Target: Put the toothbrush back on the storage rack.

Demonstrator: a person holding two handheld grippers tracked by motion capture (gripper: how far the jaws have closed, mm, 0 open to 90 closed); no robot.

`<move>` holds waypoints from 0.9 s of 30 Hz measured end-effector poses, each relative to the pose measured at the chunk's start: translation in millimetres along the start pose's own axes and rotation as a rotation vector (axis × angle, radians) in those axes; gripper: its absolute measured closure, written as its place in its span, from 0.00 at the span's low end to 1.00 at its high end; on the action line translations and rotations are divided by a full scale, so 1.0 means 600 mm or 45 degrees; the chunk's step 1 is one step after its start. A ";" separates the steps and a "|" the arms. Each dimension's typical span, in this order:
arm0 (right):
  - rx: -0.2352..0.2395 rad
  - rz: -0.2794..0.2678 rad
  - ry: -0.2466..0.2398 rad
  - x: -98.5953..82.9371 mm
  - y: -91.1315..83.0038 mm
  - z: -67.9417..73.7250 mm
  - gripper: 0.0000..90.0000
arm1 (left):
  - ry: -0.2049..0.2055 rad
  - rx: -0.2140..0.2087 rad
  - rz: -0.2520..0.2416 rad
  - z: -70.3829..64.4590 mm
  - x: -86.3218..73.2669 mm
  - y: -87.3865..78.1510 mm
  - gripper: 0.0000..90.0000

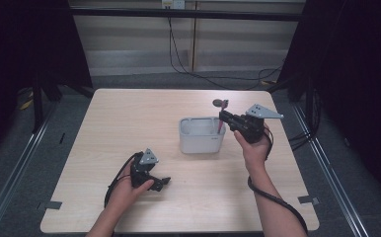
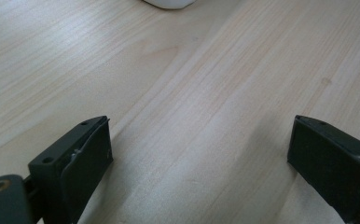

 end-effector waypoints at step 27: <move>0.005 0.025 0.002 -0.023 -0.002 0.003 0.93 | 0.000 0.000 0.001 0.000 0.000 0.000 0.07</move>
Point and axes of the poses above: each handheld gripper's, and its own axes: y roughly forward along the jaws, x roughly out of its top, z roughly to its left, the point moved 4 cm from there along y, roughly forward along the jaws, and after that the axes turned 10 degrees about y, right-handed, at the moved point
